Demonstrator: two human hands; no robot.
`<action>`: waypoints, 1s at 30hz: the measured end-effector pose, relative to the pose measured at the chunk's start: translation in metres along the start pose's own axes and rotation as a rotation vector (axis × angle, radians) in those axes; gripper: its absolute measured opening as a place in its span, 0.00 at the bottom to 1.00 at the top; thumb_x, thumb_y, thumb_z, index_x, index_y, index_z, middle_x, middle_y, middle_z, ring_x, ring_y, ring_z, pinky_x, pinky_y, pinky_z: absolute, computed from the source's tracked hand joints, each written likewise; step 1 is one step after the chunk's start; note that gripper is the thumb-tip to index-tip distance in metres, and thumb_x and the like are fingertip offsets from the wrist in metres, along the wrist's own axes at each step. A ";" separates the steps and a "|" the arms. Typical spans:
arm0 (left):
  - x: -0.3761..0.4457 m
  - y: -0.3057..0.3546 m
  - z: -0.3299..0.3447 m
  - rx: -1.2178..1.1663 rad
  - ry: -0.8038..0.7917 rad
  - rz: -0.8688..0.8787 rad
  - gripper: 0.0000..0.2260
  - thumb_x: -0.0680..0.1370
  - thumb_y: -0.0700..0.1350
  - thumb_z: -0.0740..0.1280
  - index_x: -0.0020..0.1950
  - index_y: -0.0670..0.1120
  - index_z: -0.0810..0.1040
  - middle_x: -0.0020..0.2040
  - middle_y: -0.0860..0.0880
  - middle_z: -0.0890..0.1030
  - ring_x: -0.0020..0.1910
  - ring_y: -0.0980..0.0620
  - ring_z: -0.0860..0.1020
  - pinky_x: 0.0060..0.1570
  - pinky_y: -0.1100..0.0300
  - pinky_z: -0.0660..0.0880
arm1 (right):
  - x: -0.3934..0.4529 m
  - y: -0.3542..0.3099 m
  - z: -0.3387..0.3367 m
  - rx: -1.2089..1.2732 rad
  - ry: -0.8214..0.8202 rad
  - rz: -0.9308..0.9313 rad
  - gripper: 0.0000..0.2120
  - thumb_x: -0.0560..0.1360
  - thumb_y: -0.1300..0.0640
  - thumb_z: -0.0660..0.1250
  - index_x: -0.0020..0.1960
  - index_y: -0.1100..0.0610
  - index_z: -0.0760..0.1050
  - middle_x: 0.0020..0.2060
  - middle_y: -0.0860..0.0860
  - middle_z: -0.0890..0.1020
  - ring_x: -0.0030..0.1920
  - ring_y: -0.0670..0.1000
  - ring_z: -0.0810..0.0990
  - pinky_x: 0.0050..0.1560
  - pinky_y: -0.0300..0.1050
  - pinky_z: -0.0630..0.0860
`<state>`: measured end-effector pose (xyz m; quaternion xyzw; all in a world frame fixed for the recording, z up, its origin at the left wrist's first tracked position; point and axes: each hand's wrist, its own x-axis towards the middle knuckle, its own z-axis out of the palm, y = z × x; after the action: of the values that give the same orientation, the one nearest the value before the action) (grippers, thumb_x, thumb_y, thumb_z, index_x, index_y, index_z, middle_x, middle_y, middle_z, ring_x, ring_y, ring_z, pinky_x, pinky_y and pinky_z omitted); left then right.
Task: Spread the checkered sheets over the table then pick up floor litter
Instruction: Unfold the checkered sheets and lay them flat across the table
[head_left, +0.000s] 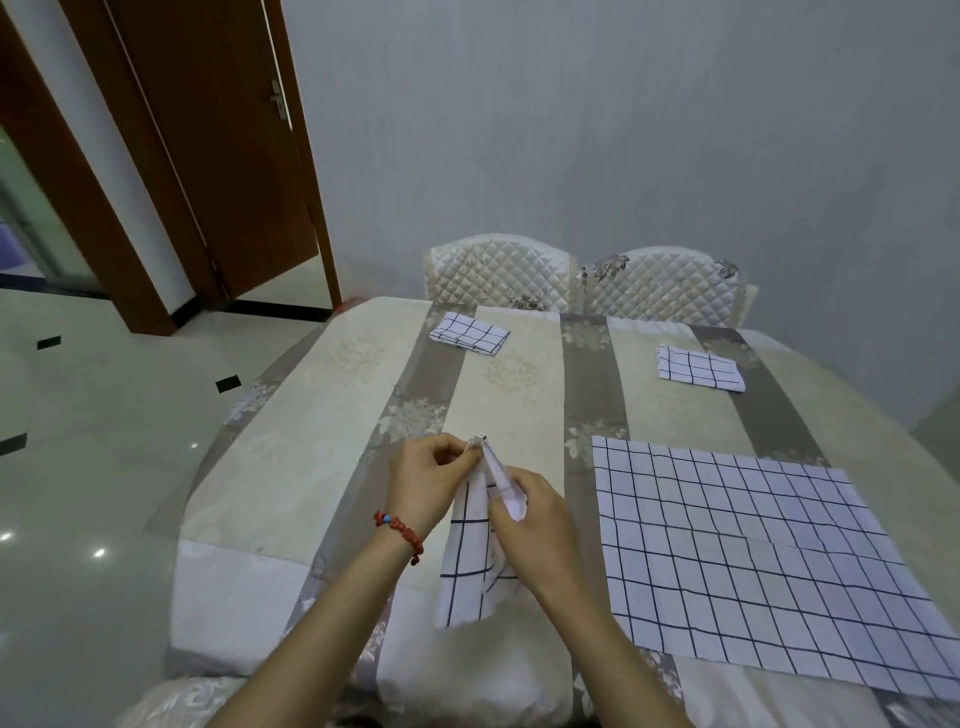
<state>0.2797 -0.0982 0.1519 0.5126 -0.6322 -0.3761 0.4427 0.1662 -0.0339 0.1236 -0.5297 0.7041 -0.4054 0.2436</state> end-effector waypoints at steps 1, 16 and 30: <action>0.001 0.003 -0.003 0.026 0.005 0.015 0.11 0.71 0.43 0.71 0.28 0.51 0.78 0.26 0.58 0.78 0.28 0.68 0.75 0.30 0.78 0.69 | 0.000 0.003 -0.001 -0.026 0.013 -0.002 0.14 0.74 0.55 0.61 0.59 0.50 0.74 0.52 0.46 0.80 0.53 0.48 0.77 0.48 0.43 0.74; 0.027 -0.008 -0.063 0.297 -0.050 0.043 0.03 0.72 0.40 0.70 0.40 0.44 0.83 0.36 0.46 0.82 0.38 0.51 0.78 0.36 0.69 0.70 | 0.026 0.007 -0.068 0.365 0.169 -0.026 0.15 0.70 0.62 0.72 0.31 0.44 0.79 0.27 0.39 0.81 0.33 0.36 0.77 0.36 0.26 0.71; 0.012 0.020 -0.022 0.165 -0.216 0.245 0.03 0.72 0.42 0.71 0.42 0.44 0.80 0.35 0.60 0.76 0.35 0.67 0.74 0.37 0.79 0.68 | 0.047 -0.040 -0.084 0.190 -0.008 -0.202 0.13 0.73 0.57 0.68 0.31 0.59 0.73 0.25 0.44 0.70 0.28 0.42 0.66 0.31 0.36 0.63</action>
<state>0.2929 -0.1067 0.1795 0.4229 -0.7628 -0.3189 0.3710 0.1083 -0.0569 0.2074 -0.5740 0.6046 -0.4907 0.2536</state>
